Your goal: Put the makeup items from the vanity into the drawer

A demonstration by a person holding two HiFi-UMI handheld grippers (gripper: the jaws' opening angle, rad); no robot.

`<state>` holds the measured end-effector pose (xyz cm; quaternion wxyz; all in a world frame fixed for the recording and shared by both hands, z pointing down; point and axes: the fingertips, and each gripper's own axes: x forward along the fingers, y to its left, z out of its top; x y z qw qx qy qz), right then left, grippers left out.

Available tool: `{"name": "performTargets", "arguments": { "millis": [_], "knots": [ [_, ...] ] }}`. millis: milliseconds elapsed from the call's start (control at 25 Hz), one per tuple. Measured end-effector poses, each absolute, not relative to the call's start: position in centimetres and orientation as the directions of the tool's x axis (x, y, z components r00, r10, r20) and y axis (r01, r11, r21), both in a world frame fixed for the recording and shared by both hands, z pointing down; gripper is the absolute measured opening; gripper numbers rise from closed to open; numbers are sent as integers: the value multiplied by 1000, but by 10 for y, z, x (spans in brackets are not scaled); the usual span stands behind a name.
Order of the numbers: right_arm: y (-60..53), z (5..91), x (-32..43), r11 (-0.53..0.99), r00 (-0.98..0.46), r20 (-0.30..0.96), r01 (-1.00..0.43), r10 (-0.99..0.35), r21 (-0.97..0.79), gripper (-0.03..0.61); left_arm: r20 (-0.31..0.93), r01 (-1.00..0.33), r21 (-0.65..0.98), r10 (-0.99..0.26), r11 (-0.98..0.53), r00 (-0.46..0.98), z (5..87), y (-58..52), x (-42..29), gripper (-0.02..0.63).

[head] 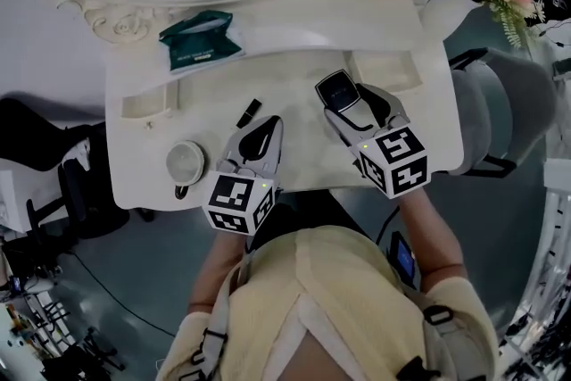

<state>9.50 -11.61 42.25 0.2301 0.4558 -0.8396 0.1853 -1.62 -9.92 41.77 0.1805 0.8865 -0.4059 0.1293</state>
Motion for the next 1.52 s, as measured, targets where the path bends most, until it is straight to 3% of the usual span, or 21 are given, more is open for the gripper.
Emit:
{"name": "performTargets", "arguments": {
  "millis": [320, 1080, 1520],
  "knots": [
    [-118, 420, 142, 450, -412, 583, -889, -700, -87, 284, 348, -712, 218, -628, -668, 696, 407, -108, 18, -2],
    [-140, 410, 187, 215, -253, 522, -967, -815, -135, 279, 334, -551, 260, -461, -793, 822, 407, -133, 63, -2],
    [-168, 439, 205, 180, -181, 640, -981, -747, -67, 279, 321, -520, 294, -430, -802, 844, 410, -146, 67, -2]
  ]
}}
